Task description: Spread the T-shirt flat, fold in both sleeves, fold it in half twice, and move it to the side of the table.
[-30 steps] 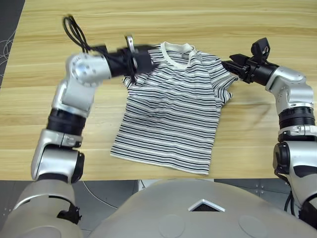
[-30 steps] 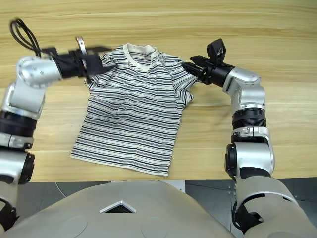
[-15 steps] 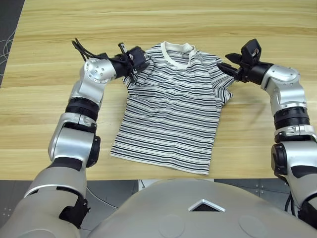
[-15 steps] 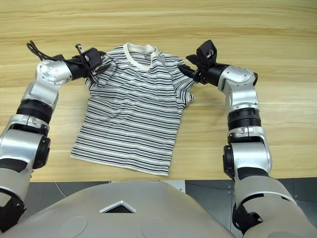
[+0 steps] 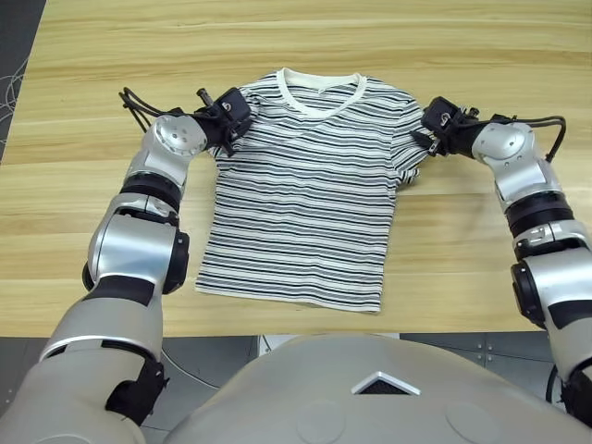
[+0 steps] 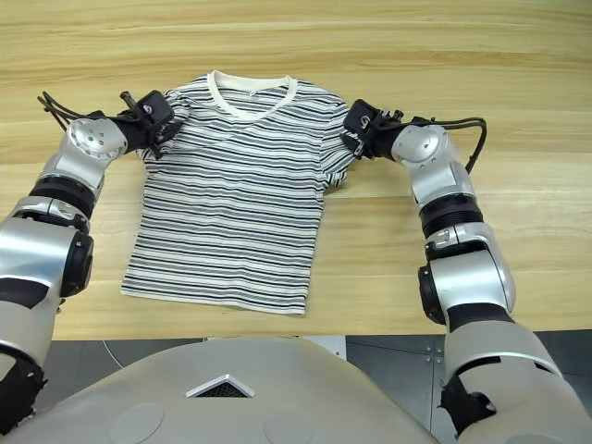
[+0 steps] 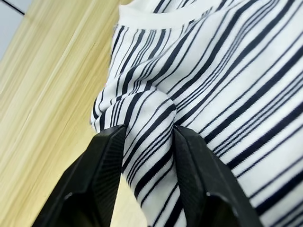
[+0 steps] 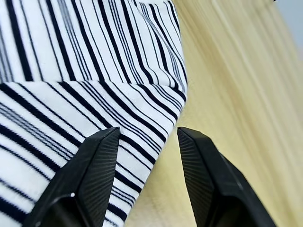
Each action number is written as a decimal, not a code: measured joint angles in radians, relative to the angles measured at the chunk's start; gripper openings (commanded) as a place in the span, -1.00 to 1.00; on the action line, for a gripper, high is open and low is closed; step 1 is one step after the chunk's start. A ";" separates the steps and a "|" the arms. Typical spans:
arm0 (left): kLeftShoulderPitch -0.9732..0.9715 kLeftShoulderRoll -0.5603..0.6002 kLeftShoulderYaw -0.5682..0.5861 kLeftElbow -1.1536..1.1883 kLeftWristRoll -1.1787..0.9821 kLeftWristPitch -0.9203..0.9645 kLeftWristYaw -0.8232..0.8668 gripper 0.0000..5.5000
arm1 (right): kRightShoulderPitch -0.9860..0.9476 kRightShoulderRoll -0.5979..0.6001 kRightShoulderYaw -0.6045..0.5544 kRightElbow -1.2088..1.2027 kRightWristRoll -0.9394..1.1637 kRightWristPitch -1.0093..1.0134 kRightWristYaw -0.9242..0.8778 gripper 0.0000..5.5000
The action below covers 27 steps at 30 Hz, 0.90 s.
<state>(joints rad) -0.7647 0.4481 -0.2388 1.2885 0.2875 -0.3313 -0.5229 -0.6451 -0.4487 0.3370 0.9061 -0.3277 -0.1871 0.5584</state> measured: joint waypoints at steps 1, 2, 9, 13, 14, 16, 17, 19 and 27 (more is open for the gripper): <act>0.000 0.008 0.012 0.004 -0.010 0.001 -0.014 -0.35 | -0.013 -0.001 0.013 0.026 -0.024 -0.018 -0.018 -0.18; -0.001 0.016 0.022 0.008 -0.012 0.002 -0.021 -0.35 | -0.023 -0.002 0.024 0.048 -0.031 -0.034 -0.030 -0.18; -0.002 0.043 0.090 0.021 -0.050 0.017 -0.061 -0.35 | -0.074 -0.004 0.065 0.147 -0.071 -0.091 -0.079 -0.18; -0.002 0.057 0.113 0.023 -0.049 0.037 -0.055 -0.35 | -0.077 -0.004 0.068 0.165 -0.071 -0.113 -0.087 -0.18; -0.002 0.061 0.115 0.026 -0.047 0.048 -0.042 -0.35 | -0.077 -0.004 0.068 0.165 -0.071 -0.115 -0.087 -0.18; -0.003 0.083 0.115 0.036 -0.037 0.072 0.000 -0.35 | -0.076 -0.005 0.068 0.164 -0.071 -0.118 -0.087 -0.18; -0.003 0.094 0.115 0.041 -0.027 0.087 0.021 -0.35 | -0.075 -0.006 0.068 0.162 -0.071 -0.120 -0.087 -0.18; -0.002 0.109 0.105 0.045 -0.002 0.102 0.064 -0.35 | -0.070 -0.008 0.068 0.153 -0.071 -0.125 -0.085 -0.18; 0.001 0.110 0.122 0.062 0.010 0.098 0.149 -0.35 | -0.055 -0.021 0.065 0.128 -0.070 -0.144 -0.075 -0.18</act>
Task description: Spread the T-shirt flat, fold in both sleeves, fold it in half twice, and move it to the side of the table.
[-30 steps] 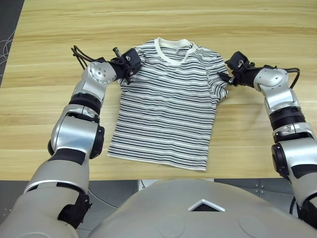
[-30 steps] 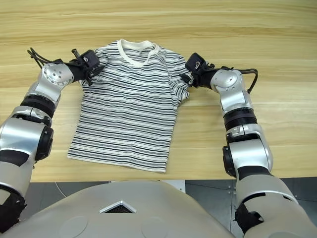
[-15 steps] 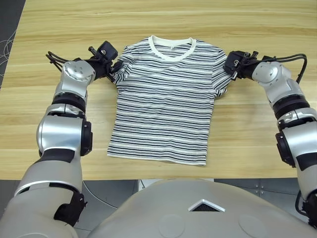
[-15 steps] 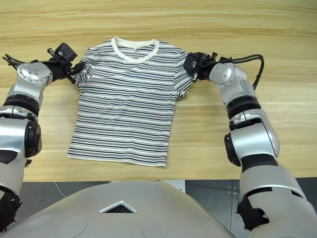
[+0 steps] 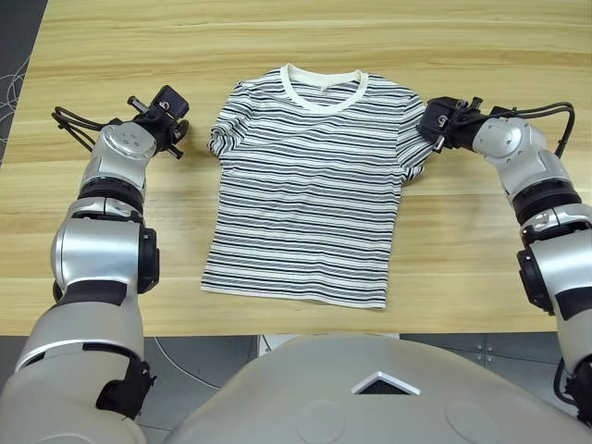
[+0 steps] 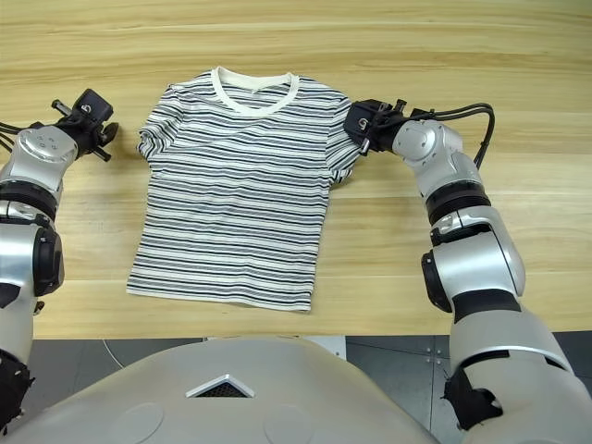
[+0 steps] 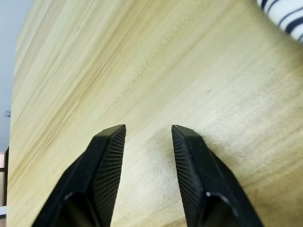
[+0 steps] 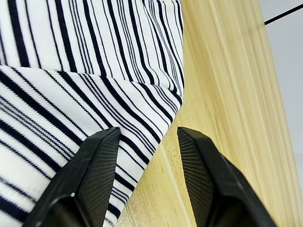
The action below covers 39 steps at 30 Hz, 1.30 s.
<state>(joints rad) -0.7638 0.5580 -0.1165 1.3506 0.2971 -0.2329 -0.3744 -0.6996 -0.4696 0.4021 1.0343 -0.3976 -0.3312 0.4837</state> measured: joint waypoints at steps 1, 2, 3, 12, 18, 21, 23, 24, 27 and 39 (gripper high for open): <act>-0.019 -0.004 0.031 -0.003 -0.032 -0.019 -0.008 -0.35 | 0.006 -0.001 -0.003 -0.005 0.002 -0.009 0.000 -0.18; -0.051 -0.008 0.057 -0.014 -0.060 -0.039 -0.012 -0.35 | 0.011 -0.002 -0.007 -0.011 0.005 -0.015 -0.001 -0.18; -0.082 -0.015 0.078 -0.028 -0.081 -0.056 -0.016 -0.35 | 0.014 -0.002 -0.008 -0.017 0.008 -0.016 0.000 -0.18; -0.172 -0.097 0.070 -0.079 -0.106 -0.097 -0.085 -0.35 | 0.033 -0.003 -0.022 -0.043 0.008 -0.014 0.000 -0.18; -0.079 -0.131 0.001 -0.077 -0.057 -0.093 -0.127 -0.35 | 0.033 -0.003 -0.023 -0.044 0.007 -0.011 0.001 -0.18; -0.071 -0.144 -0.008 -0.075 -0.054 -0.079 -0.131 -0.35 | 0.033 -0.002 -0.023 -0.044 0.007 -0.009 0.001 -0.18; -0.069 -0.144 -0.016 -0.062 -0.041 -0.046 -0.116 -0.35 | 0.033 -0.002 -0.023 -0.044 0.007 -0.008 0.001 -0.18; -0.064 -0.144 -0.016 -0.056 -0.037 -0.028 -0.109 -0.35 | 0.033 -0.002 -0.023 -0.044 0.007 -0.008 0.001 -0.18; -0.045 -0.140 -0.030 -0.025 -0.010 0.043 -0.056 -0.35 | 0.033 -0.001 -0.023 -0.046 0.007 -0.007 0.002 -0.18; 0.006 -0.077 -0.037 -0.021 0.011 0.090 0.039 -0.35 | 0.031 -0.001 -0.016 -0.049 -0.003 0.002 0.009 -0.18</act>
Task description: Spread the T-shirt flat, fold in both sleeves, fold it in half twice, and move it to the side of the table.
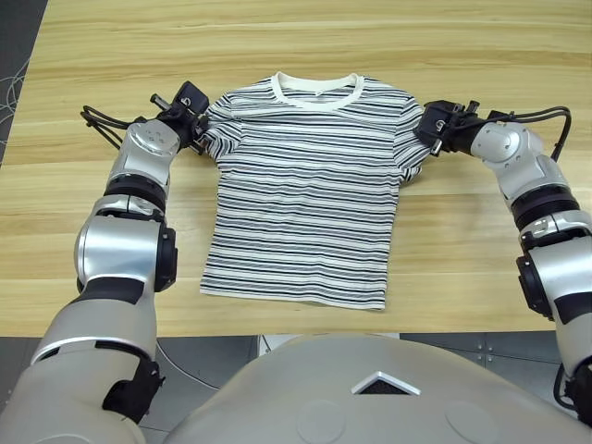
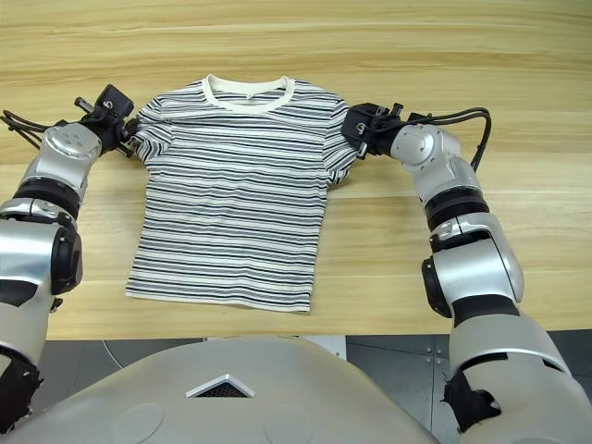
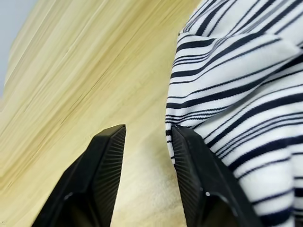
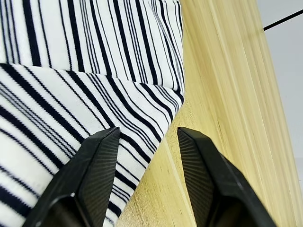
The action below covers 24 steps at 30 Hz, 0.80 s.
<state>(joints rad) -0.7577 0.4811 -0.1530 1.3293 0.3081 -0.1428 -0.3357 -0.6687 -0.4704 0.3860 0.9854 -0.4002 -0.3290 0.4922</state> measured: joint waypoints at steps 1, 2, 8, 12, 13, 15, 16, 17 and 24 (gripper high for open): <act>0.003 0.003 0.009 0.001 -0.009 -0.016 -0.013 -0.35 | 0.000 0.000 0.000 0.000 0.000 0.000 0.000 -0.18; 0.005 0.004 0.017 0.001 -0.015 -0.032 -0.030 -0.35 | 0.000 0.000 0.000 0.000 0.001 -0.006 0.000 -0.18; 0.016 -0.051 0.068 0.001 -0.079 -0.149 -0.171 -0.35 | 0.029 0.044 -0.008 -0.047 0.012 -0.161 -0.028 -0.18; 0.016 -0.060 0.067 0.000 -0.076 -0.170 -0.187 -0.35 | 0.016 0.047 -0.019 -0.063 0.000 -0.137 -0.101 -0.18; 0.016 -0.059 0.065 0.000 -0.074 -0.171 -0.187 -0.35 | 0.006 0.042 -0.020 -0.063 -0.010 -0.122 -0.113 -0.18; 0.016 -0.054 0.057 0.000 -0.062 -0.173 -0.177 -0.35 | -0.016 0.032 -0.022 -0.063 -0.028 -0.105 -0.132 -0.18; 0.015 -0.048 0.050 0.000 -0.052 -0.170 -0.160 -0.35 | -0.018 0.030 -0.022 -0.063 -0.029 -0.100 -0.135 -0.18; 0.014 -0.038 0.045 0.000 -0.044 -0.158 -0.136 -0.35 | -0.018 0.029 -0.022 -0.064 -0.029 -0.095 -0.135 -0.18; 0.008 0.080 0.013 0.019 0.034 -0.056 0.020 -0.35 | -0.017 0.016 -0.035 -0.117 -0.029 -0.079 -0.132 -0.18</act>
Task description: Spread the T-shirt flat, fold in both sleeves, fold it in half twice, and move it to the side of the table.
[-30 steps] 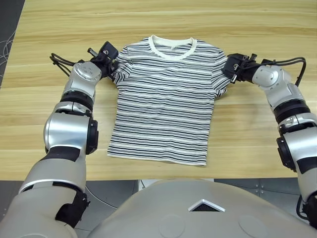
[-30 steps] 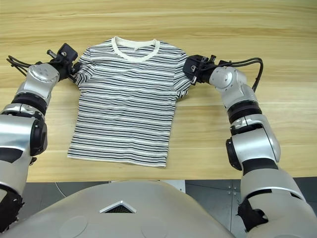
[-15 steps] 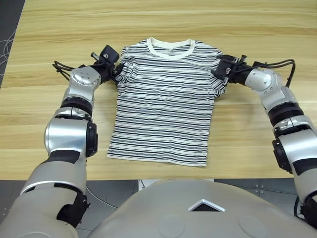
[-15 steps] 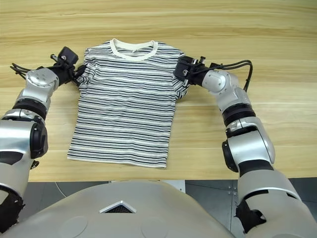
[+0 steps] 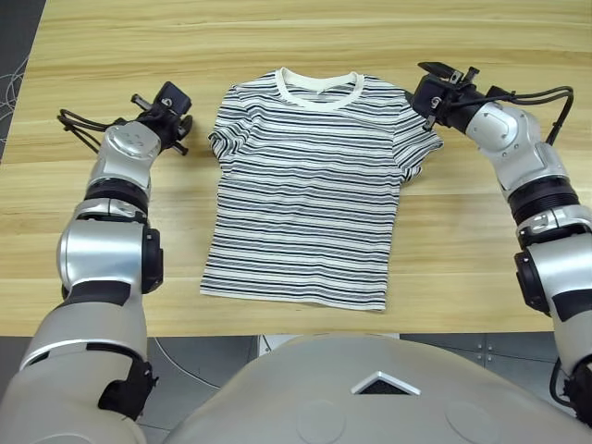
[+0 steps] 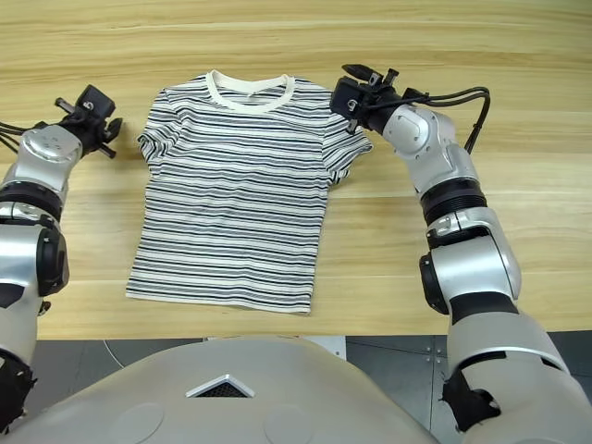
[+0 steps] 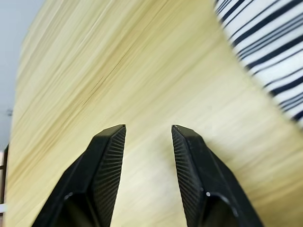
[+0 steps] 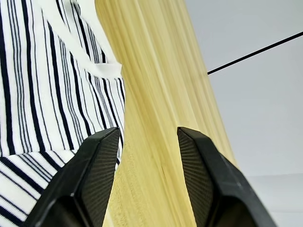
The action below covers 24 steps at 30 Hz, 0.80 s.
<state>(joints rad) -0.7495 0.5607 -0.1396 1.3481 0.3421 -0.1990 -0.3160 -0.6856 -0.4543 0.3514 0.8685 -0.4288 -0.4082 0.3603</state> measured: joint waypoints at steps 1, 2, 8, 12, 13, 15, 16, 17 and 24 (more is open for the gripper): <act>0.001 0.003 -0.002 0.003 0.005 0.003 0.013 -0.35 | 0.000 0.000 0.000 -0.002 0.000 0.000 0.002 -0.18; 0.000 0.004 0.001 0.003 0.005 0.002 0.019 -0.35 | 0.000 0.000 0.000 -0.003 0.000 0.000 0.004 -0.18; -0.034 -0.010 0.142 -0.018 -0.149 -0.040 -0.042 -0.35 | 0.001 0.000 -0.008 -0.002 0.001 -0.001 0.007 -0.18; -0.048 -0.034 0.334 -0.078 -0.386 0.193 -0.129 -0.35 | 0.003 -0.001 -0.017 -0.001 0.001 -0.001 0.007 -0.18; -0.041 -0.041 0.366 -0.119 -0.434 0.264 -0.135 -0.35 | 0.004 -0.001 -0.018 -0.001 0.001 -0.002 0.007 -0.18; -0.014 -0.055 0.411 -0.229 -0.501 0.410 -0.126 -0.35 | 0.007 -0.001 -0.019 0.000 0.001 -0.002 0.006 -0.18; 0.015 -0.073 0.428 -0.308 -0.537 0.505 -0.109 -0.35 | 0.010 -0.002 -0.021 0.001 0.001 -0.002 0.006 -0.18; 0.052 -0.095 0.437 -0.386 -0.566 0.591 -0.097 -0.35 | 0.011 -0.002 -0.023 0.002 0.001 -0.001 0.005 -0.18; 0.286 -0.213 0.442 -0.835 -0.659 0.980 0.007 -0.35 | 0.012 -0.006 -0.025 0.017 0.001 -0.001 0.005 -0.18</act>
<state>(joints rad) -0.4632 0.3482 0.3021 0.5127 -0.3168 0.7813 -0.3086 -0.6740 -0.4602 0.3262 0.8856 -0.4278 -0.4097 0.3653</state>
